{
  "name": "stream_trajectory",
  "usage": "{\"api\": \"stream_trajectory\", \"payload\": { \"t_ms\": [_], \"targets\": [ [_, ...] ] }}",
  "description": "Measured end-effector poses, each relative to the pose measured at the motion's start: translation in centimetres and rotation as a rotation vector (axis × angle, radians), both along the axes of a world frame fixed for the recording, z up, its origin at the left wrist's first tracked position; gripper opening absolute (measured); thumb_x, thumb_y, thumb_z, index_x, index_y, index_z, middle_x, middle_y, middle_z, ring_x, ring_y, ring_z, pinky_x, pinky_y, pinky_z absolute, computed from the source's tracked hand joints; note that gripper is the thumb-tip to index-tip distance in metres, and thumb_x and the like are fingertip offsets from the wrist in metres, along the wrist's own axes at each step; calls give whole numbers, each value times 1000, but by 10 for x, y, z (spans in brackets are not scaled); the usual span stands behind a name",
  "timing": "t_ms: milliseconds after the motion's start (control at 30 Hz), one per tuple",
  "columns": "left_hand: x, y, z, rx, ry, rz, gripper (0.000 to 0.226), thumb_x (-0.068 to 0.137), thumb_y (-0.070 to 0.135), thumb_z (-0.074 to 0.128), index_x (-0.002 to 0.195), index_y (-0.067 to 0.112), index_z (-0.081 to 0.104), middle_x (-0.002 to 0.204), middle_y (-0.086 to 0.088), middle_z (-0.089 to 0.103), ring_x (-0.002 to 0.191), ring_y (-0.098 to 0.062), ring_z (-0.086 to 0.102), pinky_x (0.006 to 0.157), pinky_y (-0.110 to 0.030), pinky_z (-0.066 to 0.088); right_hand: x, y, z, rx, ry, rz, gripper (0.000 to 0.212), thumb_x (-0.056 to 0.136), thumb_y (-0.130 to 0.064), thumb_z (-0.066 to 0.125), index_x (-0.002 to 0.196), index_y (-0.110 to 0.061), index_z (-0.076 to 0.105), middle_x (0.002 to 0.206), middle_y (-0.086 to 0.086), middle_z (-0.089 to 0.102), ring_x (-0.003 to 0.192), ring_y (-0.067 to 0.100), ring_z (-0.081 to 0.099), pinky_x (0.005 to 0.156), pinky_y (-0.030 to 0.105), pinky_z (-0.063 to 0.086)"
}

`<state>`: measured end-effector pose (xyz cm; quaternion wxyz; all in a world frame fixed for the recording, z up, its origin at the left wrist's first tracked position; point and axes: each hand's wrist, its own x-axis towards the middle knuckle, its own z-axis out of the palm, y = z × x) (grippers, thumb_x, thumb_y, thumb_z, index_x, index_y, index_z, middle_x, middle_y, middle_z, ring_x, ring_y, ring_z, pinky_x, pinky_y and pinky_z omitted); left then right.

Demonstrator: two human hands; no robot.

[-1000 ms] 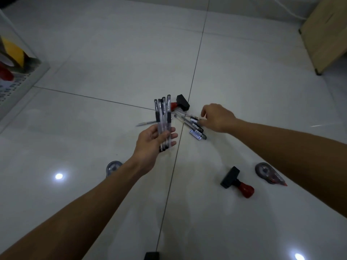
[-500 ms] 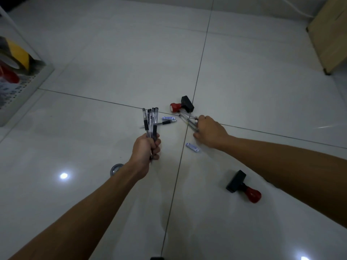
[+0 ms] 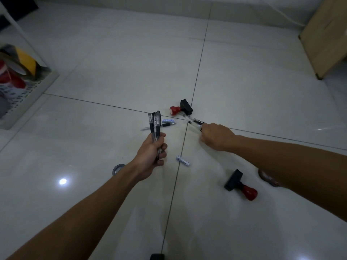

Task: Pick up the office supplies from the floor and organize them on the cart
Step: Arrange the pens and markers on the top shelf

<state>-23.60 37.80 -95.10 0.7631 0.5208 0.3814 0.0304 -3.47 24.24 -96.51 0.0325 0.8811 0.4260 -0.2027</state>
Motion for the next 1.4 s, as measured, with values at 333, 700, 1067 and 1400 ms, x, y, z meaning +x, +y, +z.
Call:
{"api": "stream_trajectory", "payload": {
  "t_ms": [333, 700, 1067, 1400],
  "targets": [
    [4, -4, 7, -94, -32, 68, 32, 100, 49, 47, 98, 18, 55, 58, 5, 33, 44, -8, 21, 38, -18, 13, 4, -2, 54, 253, 884, -341, 32, 98, -32, 46, 98, -9, 67, 63, -2, 38, 52, 13, 28, 51, 28, 26],
    [4, -16, 11, -144, -17, -162, 16, 105, 27, 42, 106, 14, 53, 64, 4, 39, 50, -9, 33, 43, -22, 28, -6, -18, 78, -17, 1045, -97, 18, 99, -22, 58, 98, -15, 74, 80, -3, 64, 60, 11, 48, 55, 26, 37],
    [-3, -31, 18, -32, 53, -574, 66, 90, 70, 35, 106, 9, 54, 74, 2, 39, 55, -9, 18, 46, -22, 15, -39, 14, 82, -456, 872, 112, 15, 92, -18, 68, 102, -7, 72, 81, -1, 71, 57, 7, 54, 53, 21, 43],
    [-13, -22, 26, -276, 60, -656, 32, 96, 36, 50, 115, 15, 66, 103, -3, 69, 54, -7, 27, 49, -21, 13, -39, 16, 84, -351, 869, 104, 14, 84, -20, 77, 94, -10, 78, 85, 6, 74, 68, 15, 53, 60, 24, 45]
  ]
}}
